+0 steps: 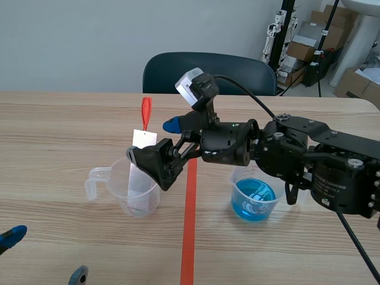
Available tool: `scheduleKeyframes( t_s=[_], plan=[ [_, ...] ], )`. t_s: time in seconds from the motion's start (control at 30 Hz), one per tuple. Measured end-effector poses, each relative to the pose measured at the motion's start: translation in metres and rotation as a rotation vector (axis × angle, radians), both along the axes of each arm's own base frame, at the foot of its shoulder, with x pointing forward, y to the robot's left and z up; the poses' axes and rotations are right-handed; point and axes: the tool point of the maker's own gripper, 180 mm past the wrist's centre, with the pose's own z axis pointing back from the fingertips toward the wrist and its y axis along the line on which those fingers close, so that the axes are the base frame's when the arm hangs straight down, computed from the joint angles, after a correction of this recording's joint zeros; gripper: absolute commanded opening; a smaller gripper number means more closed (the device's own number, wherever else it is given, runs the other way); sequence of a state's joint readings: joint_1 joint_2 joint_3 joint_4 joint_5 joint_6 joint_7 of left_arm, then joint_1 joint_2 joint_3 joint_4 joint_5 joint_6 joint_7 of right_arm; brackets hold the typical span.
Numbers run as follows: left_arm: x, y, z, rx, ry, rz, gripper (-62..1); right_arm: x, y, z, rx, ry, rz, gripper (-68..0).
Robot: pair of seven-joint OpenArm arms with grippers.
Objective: Do the redox reaction experiment. lift the metal plate out of the left beaker
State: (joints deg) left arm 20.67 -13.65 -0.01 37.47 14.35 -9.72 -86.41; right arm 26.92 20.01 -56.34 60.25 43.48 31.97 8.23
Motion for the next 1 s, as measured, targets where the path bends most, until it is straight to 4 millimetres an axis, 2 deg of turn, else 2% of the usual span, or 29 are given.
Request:
scheduleKeyframes(
  t_s=[0.23, 0.47, 0.83, 1.0],
  plan=[
    [0.0, 0.0, 0.0, 0.0, 0.0, 0.0, 1.4, 0.014, -0.009, 0.004, -0.004, -0.005, -0.054, 0.4],
    [0.0, 0.0, 0.0, 0.0, 0.0, 0.0, 1.4, 0.02, -0.008, 0.007, -0.023, -0.023, -0.049, 0.4],
    [0.0, -0.004, 0.0, -0.015, 0.0, 0.007, 1.4, 0.024, -0.022, -0.027, -0.096, 0.03, -0.078, 0.4],
    [0.0, -0.004, 0.0, -0.015, 0.0, 0.007, 1.4, 0.025, -0.022, -0.027, -0.091, 0.023, -0.078, 0.4]
  ],
)
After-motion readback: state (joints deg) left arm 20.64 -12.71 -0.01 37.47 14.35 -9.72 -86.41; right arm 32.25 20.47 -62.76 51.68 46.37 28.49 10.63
